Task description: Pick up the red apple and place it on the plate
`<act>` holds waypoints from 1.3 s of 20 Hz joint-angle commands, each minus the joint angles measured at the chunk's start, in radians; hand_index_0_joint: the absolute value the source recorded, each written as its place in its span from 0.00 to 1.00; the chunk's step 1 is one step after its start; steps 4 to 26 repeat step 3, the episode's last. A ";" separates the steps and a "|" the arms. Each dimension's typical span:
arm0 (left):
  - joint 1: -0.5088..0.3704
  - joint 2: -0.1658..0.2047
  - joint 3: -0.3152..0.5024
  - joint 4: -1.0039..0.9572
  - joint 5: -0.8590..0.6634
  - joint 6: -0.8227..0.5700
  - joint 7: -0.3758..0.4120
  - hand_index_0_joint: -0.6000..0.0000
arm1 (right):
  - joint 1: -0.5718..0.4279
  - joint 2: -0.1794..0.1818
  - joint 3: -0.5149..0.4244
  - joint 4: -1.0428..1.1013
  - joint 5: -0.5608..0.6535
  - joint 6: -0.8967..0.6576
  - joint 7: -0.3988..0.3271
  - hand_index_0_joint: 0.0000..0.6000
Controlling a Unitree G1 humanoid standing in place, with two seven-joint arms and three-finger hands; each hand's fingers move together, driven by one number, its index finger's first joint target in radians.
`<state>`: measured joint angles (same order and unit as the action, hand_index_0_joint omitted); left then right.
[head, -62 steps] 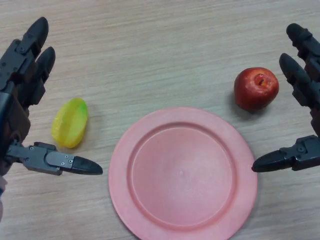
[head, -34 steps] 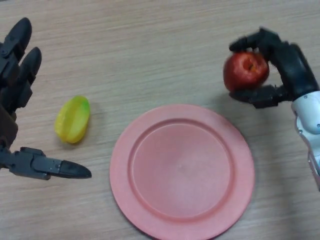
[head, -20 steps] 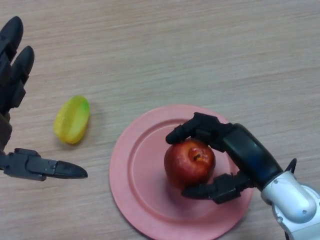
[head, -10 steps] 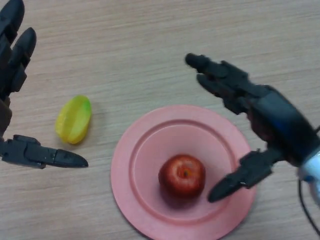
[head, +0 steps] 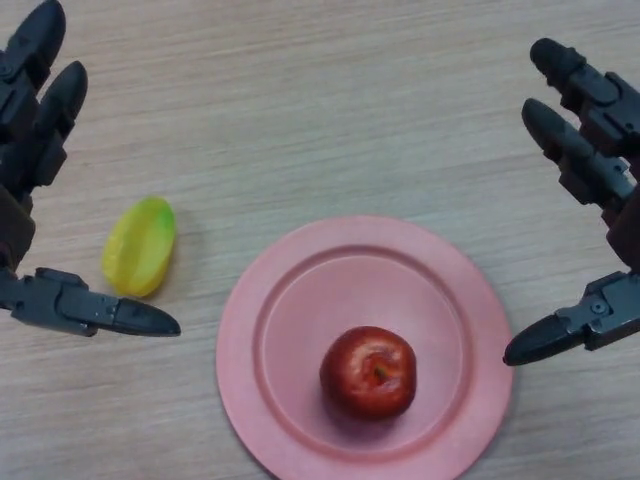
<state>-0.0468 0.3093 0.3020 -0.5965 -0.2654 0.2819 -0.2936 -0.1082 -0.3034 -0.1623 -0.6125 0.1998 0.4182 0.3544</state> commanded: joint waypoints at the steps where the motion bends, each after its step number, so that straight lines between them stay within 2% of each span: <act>1: -0.011 0.037 0.030 -0.055 -0.005 -0.098 0.011 1.00 | -0.019 -0.028 -0.041 -0.053 0.089 -0.137 0.000 0.00; 26: -0.005 0.029 0.020 -0.063 0.001 -0.077 0.016 1.00 | -0.017 -0.028 -0.038 -0.041 0.083 -0.149 0.000 0.00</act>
